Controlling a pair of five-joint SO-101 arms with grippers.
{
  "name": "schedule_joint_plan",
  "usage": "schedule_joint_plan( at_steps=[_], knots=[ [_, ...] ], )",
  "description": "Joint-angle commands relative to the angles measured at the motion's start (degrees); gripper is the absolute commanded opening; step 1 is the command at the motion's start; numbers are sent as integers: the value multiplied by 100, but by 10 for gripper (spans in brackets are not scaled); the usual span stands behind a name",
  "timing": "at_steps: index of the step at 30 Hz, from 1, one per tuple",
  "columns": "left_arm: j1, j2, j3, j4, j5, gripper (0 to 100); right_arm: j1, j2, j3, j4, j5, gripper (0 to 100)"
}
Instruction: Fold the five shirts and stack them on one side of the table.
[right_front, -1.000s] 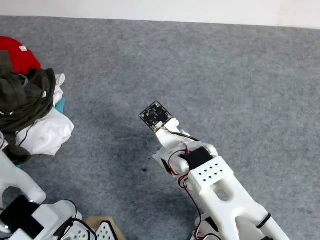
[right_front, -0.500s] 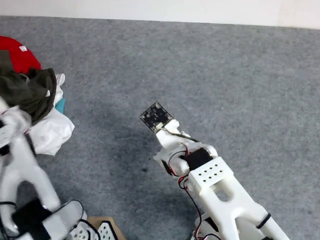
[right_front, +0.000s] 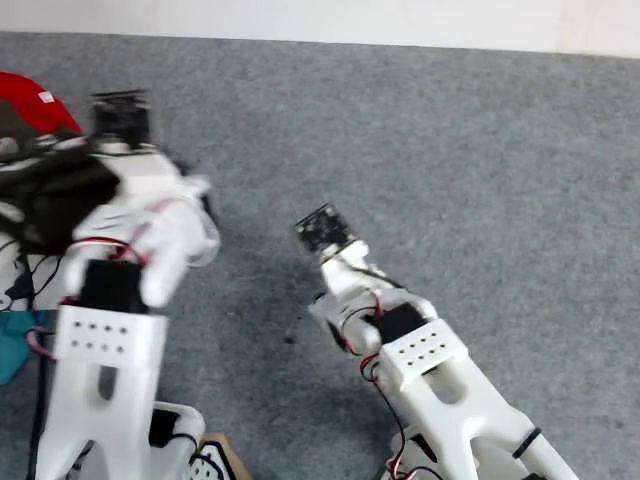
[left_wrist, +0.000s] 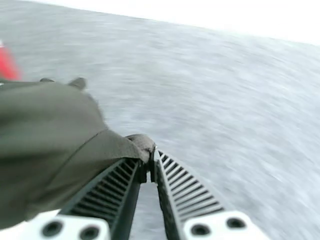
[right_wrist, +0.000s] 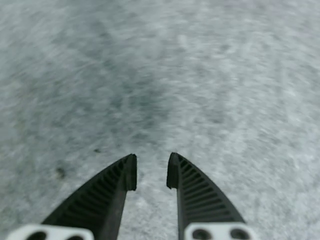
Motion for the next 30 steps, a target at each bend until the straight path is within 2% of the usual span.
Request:
schedule_joint_plan(
  at_steps=[1, 6, 12, 14, 16, 18, 21, 23, 27, 30],
  knots=[
    [1437, -180, -66, 26, 62, 7, 286, -4, -48, -198, -229, 112],
    [2396, -189, -391, 35, 62, 7, 303, -4, -48, -242, -431, 112],
    [2738, -189, -637, 273, 44, 12, 303, -4, -48, -242, -422, 112],
    [2695, -189, -708, 396, -70, 63, 303, -4, -48, -242, -422, 112],
    [2545, -189, -734, 589, -255, 157, 303, -4, -48, -242, -422, 112],
    [2255, -233, -725, 703, -448, 269, 303, -4, -48, -242, -422, 112],
    [1648, -242, -769, 721, -870, 383, 312, -13, -48, -242, -422, 112],
    [1323, -242, -840, 949, -976, 416, 365, -57, -48, -242, -422, 112],
    [1095, -418, -734, 2127, -1002, 421, 549, -66, -66, -233, -422, 112],
    [1007, -901, -13, 2549, -1011, 421, 549, -66, -66, -224, -422, 112]
  ],
)
